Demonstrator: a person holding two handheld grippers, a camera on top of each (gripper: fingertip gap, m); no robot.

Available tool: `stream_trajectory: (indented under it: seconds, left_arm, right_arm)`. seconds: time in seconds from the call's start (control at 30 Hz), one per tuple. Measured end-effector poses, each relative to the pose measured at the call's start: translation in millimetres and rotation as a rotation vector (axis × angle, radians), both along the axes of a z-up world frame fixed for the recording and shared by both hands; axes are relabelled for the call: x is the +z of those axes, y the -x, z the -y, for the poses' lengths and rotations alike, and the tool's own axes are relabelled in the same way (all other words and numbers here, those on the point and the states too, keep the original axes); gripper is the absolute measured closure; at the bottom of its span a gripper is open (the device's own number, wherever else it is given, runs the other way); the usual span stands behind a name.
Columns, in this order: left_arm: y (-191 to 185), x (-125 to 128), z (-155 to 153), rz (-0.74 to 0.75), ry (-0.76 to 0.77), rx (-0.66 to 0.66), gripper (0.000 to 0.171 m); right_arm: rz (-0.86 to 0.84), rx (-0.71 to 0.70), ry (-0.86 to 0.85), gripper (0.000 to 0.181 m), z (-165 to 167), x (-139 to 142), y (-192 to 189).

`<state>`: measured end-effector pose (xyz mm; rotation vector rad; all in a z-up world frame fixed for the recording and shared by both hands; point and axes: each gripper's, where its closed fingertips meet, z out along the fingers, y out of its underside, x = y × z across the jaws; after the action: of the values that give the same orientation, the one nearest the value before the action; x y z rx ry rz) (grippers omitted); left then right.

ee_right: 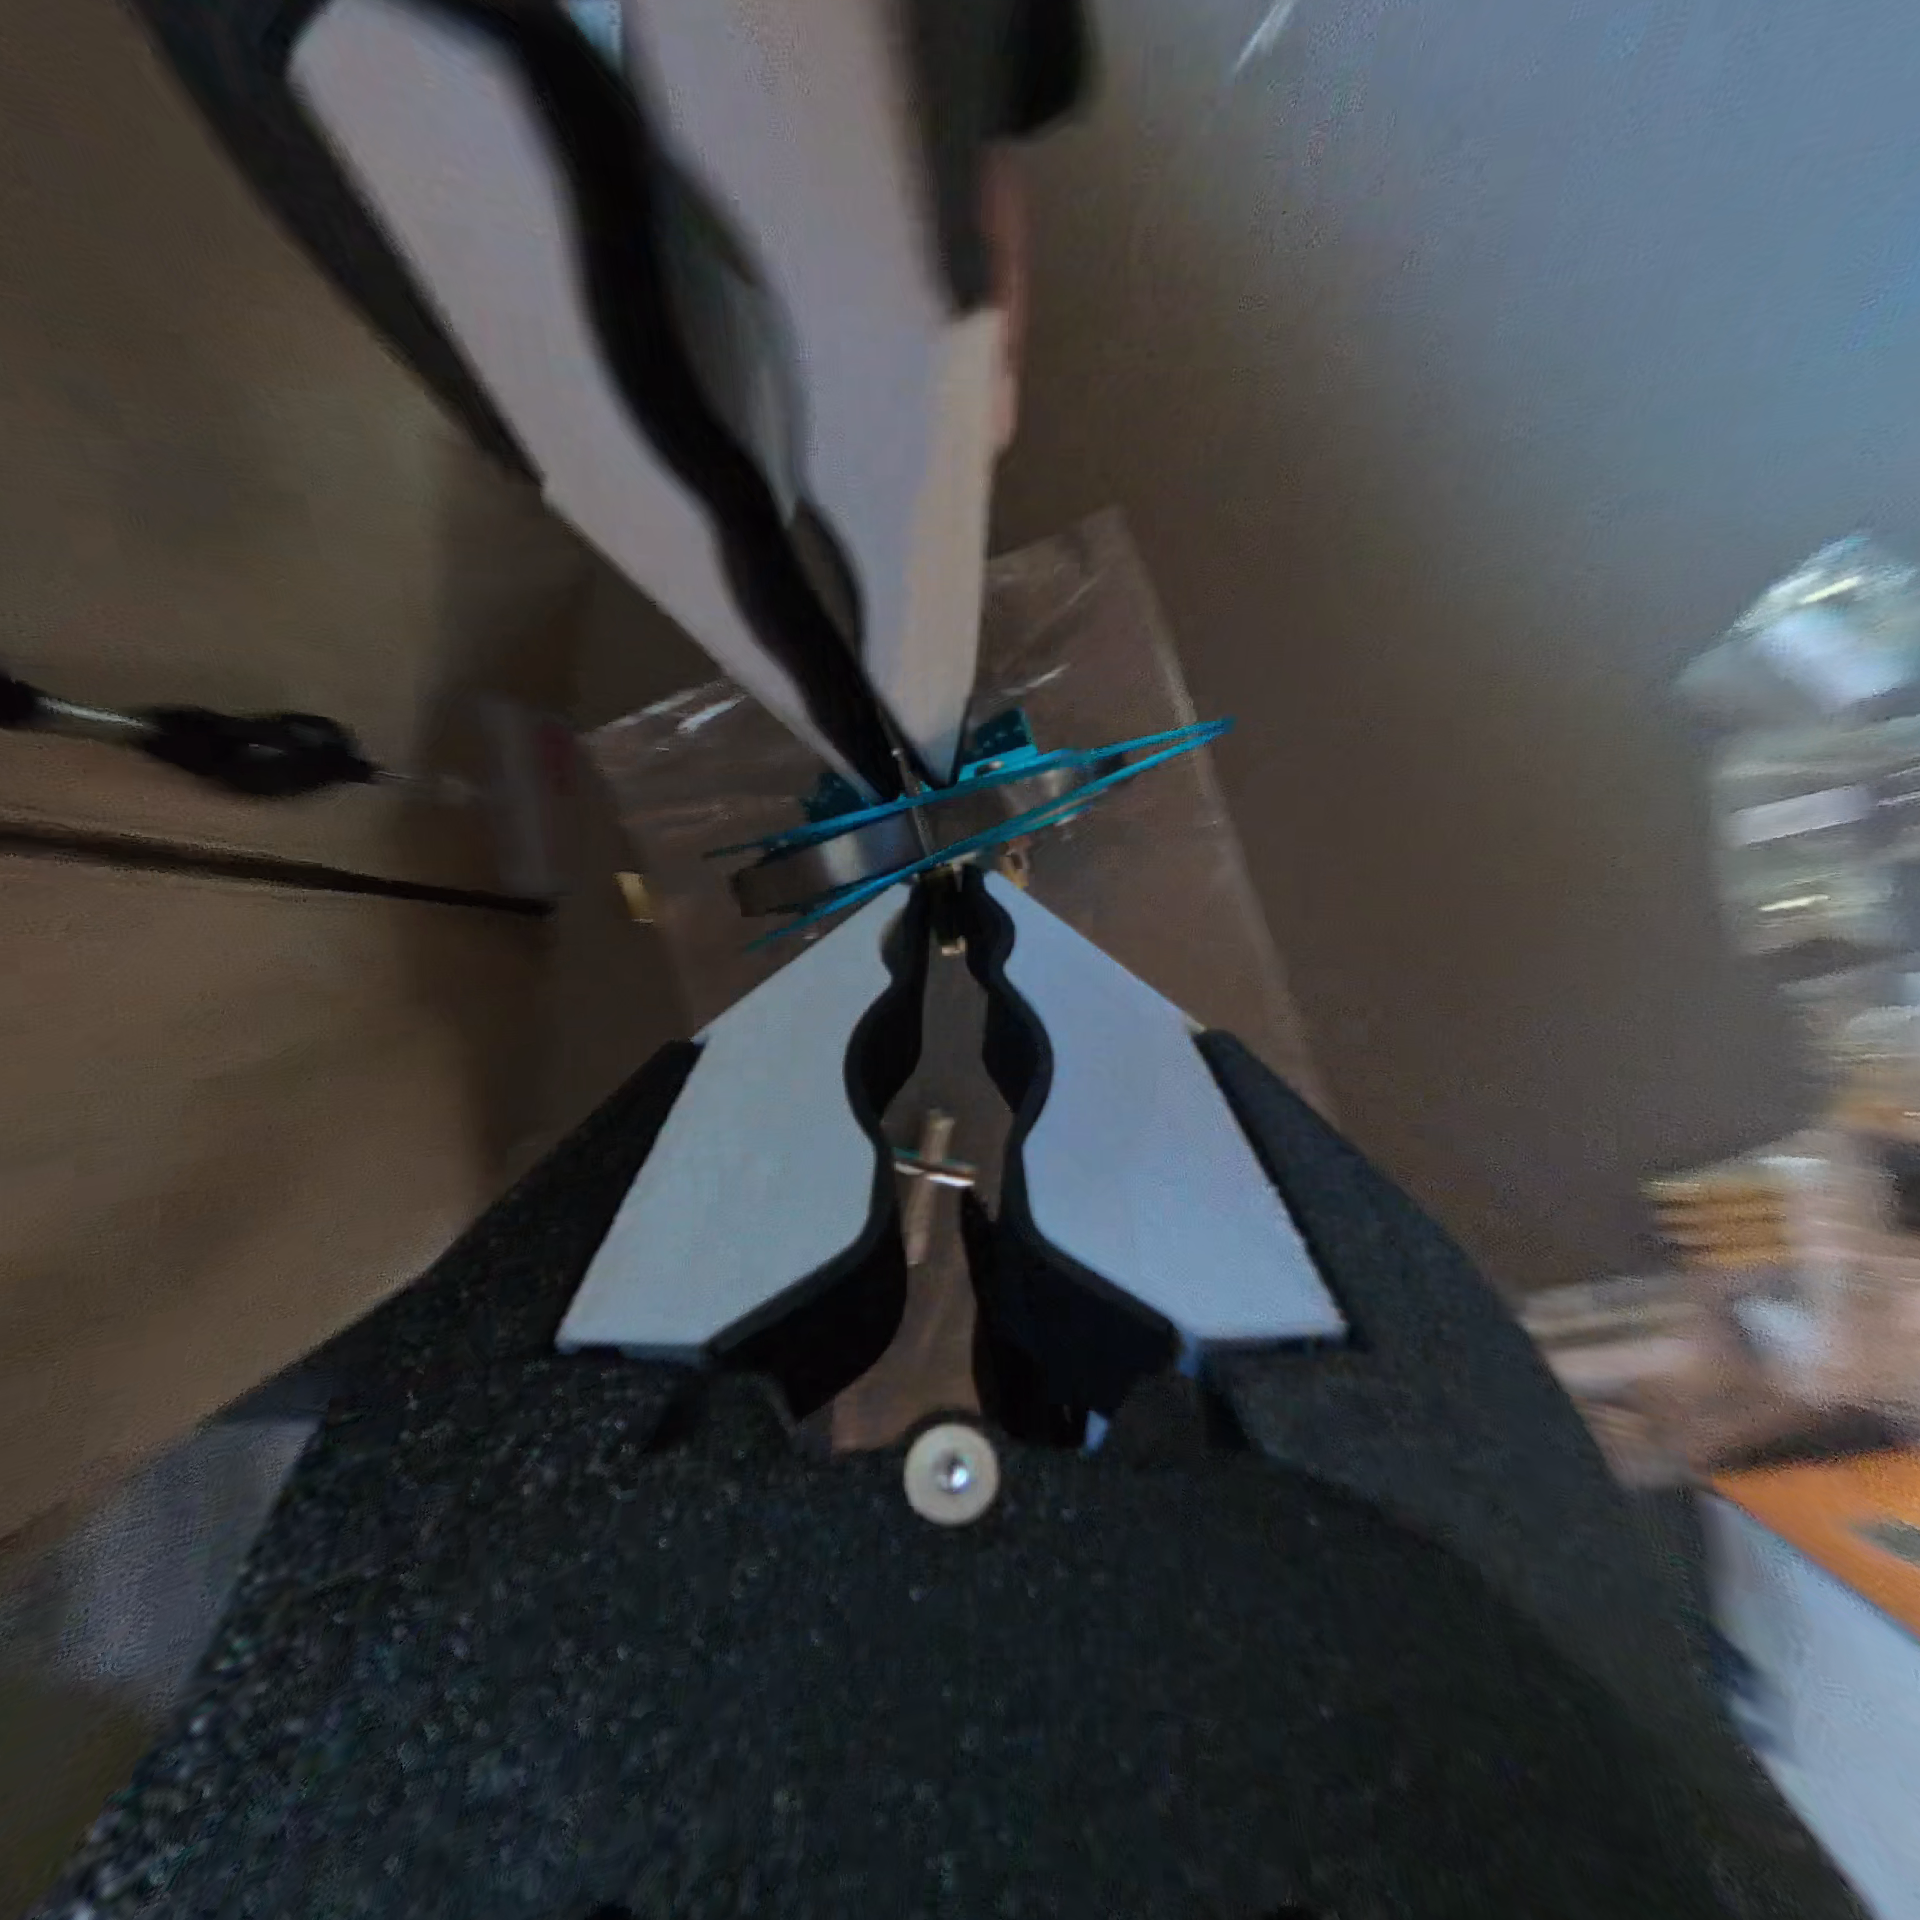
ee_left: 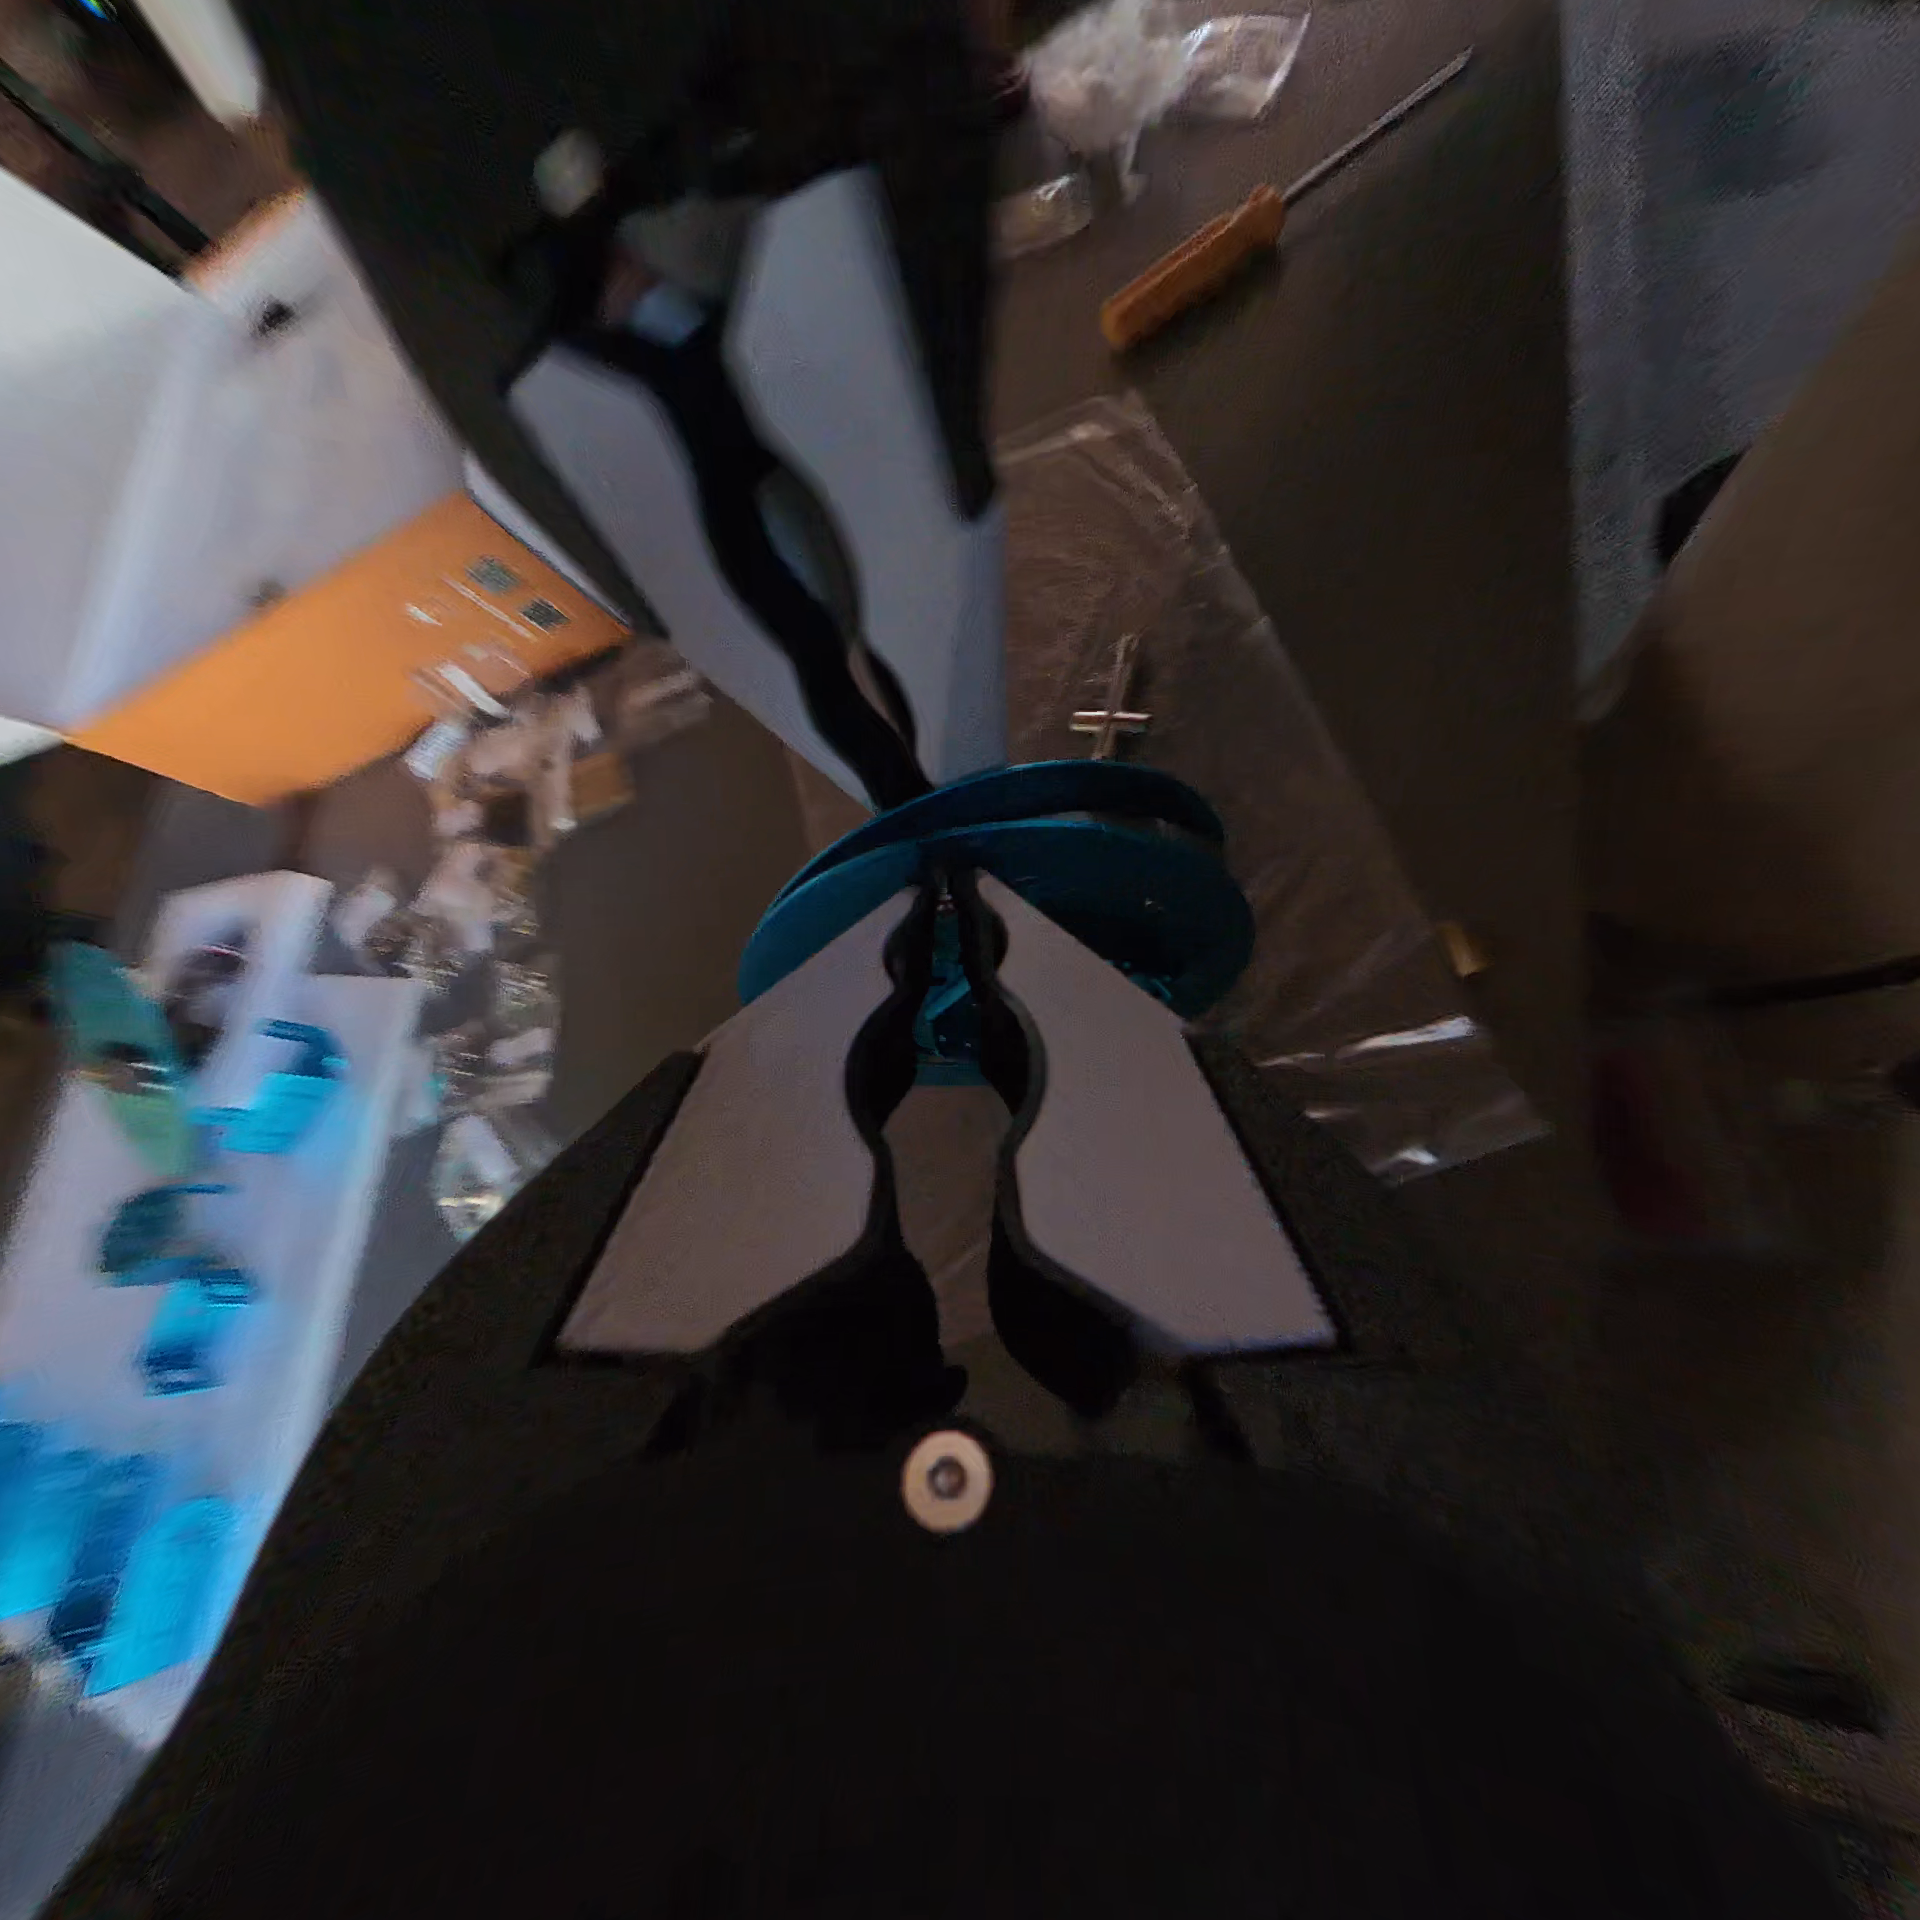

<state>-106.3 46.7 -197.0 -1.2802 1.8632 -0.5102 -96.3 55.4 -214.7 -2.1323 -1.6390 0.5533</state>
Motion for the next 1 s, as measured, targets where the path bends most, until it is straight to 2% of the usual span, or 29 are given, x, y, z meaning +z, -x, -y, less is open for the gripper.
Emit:
stream_trajectory:
  seconds: [0.07,0.17,0.2,0.27,0.3,0.37,0.47,0.53,0.6,0.67,0.73,0.87,0.93,1.0]
  left_arm:
    - [-3,0,4,0.037,-0.17,-0.027,0.17]
    - [-5,1,5,0.08,-0.501,-0.09,0.169]
    - [-4,1,3,0.083,-0.554,-0.092,0.169]
    - [-2,2,0,0.093,-0.519,-0.076,0.169]
    - [0,2,-1,0.099,-0.455,-0.068,0.169]
    - [2,2,-4,0.118,-0.193,-0.025,0.169]
    - [6,2,-9,0.097,0.32,0.04,0.168]
    - [9,3,-8,0.089,0.633,0.056,0.168]
    - [10,3,-9,0.086,0.889,0.077,0.168]
    - [10,3,-9,0.088,1.076,0.082,0.167]
    - [11,3,-7,0.078,1.214,0.084,0.169]
    - [9,3,-2,0.057,1.344,0.092,0.168]
    - [9,3,-3,0.059,1.34,0.108,0.168]
    - [9,3,-2,0.086,1.199,0.092,0.169]
  right_arm:
    - [-0.052,-0.034,0.364,0.176,11,-1,-2]
    - [-0.137,-0.154,1.079,0.176,27,5,-3]
    - [-0.191,-0.139,1.19,0.176,27,7,-2]
    - [-0.268,-0.133,1.266,0.176,24,10,0]
    - [-0.288,-0.127,1.216,0.176,22,10,2]
    - [-0.29,-0.09,0.965,0.176,19,9,4]
    - [-0.239,-0.02,0.286,0.173,4,11,3]
    - [-0.172,0.046,-0.099,0.166,5,16,2]
    - [-0.07,0.022,-0.494,0.158,-6,18,-2]
    - [0.073,0.014,-0.804,0.151,-12,12,-7]
    - [0.205,0.042,-0.999,0.148,-12,4,-4]
    - [0.296,0.089,-1.236,0.176,-10,13,9]
    - [0.354,0.118,-1.24,0.176,-13,13,8]
    - [0.352,0.09,-1.098,0.177,-13,11,6]
